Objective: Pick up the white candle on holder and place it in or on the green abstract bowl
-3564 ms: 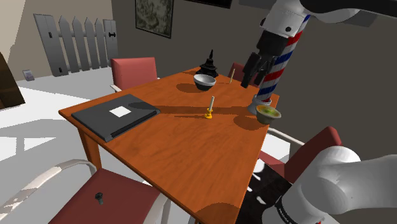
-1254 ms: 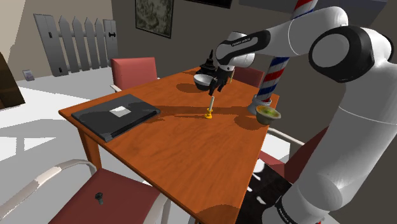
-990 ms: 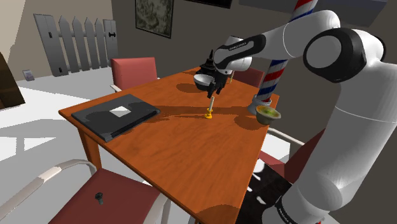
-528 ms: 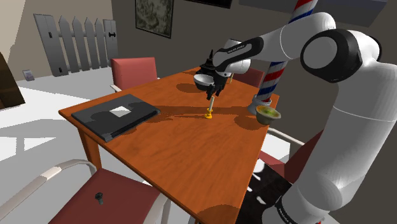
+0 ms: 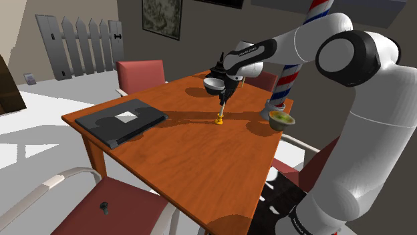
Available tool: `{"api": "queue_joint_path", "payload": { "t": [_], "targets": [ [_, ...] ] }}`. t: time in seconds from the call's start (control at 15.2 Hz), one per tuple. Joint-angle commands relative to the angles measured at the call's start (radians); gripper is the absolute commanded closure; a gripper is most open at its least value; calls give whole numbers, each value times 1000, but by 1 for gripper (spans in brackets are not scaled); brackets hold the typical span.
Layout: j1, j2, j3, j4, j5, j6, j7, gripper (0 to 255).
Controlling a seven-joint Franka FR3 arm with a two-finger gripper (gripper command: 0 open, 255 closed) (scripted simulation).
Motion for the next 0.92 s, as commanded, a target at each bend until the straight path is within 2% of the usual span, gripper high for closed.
{"api": "queue_joint_path", "payload": {
  "t": [0.0, 0.2, 0.86],
  "targets": [
    [0, 0, 0, 0, 0, 0, 0, 255],
    [0, 0, 0, 0, 0, 0, 0, 255],
    [2, -49, -4, 73, -17, -121, 16, 255]
  ]
}}
